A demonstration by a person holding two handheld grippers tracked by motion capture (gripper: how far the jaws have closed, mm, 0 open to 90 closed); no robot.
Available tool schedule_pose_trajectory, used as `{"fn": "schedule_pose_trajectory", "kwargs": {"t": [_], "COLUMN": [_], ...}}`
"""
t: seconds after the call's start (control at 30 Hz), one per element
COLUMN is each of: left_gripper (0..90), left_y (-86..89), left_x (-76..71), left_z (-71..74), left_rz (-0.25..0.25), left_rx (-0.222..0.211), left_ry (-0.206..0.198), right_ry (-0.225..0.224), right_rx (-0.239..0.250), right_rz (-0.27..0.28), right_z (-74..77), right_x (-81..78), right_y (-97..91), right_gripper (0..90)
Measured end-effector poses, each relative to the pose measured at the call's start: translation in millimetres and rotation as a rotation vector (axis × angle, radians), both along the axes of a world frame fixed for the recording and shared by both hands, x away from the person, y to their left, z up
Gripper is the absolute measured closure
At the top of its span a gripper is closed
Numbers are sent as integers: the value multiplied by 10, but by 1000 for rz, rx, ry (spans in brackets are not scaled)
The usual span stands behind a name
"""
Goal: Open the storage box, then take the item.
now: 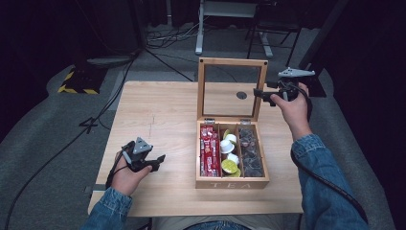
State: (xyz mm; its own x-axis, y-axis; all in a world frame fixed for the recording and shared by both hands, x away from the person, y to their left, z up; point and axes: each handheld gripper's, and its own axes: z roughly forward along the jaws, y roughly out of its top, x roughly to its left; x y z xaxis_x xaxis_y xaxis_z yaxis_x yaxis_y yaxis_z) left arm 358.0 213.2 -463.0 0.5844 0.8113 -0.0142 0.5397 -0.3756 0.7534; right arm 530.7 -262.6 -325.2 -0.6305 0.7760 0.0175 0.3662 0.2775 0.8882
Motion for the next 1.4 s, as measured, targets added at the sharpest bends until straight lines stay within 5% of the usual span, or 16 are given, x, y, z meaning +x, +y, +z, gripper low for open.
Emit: {"fn": "schedule_pose_trajectory", "kwargs": {"t": [0.23,0.47,0.9,1.1,1.4], "left_gripper": [368,365,362,355,348], "left_y": [18,14,96,123,150], "left_x": [-10,-61,-170,-190,-172], "left_z": [11,-11,-76,-144,-248], "left_rz": [-1,-1,26,29,38], "left_rx": [1,9,24,33,47], "left_ry": [8,20,41,55,55], "right_ry": [-8,-9,21,-3,84], "right_rx": [5,34,52,15,-4], "right_rz": [58,135,244,273,305], "right_z": [192,221,97,3,-269], "right_x": [-300,-622,-993,-1077,-1230], "right_y": [22,150,455,608,928], "right_gripper": [329,387,375,366,415]}}
